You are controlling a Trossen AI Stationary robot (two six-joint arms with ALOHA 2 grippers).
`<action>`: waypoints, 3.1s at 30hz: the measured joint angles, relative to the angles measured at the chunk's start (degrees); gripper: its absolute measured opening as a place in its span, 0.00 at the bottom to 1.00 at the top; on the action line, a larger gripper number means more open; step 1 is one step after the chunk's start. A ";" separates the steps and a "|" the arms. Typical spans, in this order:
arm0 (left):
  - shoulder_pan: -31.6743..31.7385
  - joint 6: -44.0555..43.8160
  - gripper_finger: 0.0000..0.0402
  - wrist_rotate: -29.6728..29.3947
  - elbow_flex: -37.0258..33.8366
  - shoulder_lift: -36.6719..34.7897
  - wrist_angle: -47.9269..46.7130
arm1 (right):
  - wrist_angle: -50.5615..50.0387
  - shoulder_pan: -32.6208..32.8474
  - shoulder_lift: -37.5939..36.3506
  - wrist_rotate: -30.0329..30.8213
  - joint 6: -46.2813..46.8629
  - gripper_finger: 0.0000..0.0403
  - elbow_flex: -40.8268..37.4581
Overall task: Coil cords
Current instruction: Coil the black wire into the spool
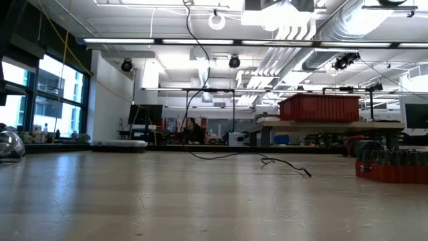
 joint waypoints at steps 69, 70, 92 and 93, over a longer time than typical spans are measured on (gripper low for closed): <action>11.13 17.35 0.00 -13.01 0.09 -14.46 -16.83 | -20.00 2.19 -2.08 4.63 -3.64 0.00 -0.17; 11.52 17.39 0.00 -13.19 0.08 -14.80 -18.95 | -21.65 2.71 -2.87 4.60 -3.71 0.00 -0.15; 1.68 6.41 0.00 -10.41 0.09 -13.16 -55.01 | -41.08 7.75 -17.94 19.72 -10.86 0.00 -0.13; 0.79 6.18 0.00 -10.37 0.11 -12.45 -54.54 | -41.17 7.43 -17.94 19.74 -11.30 0.00 -0.13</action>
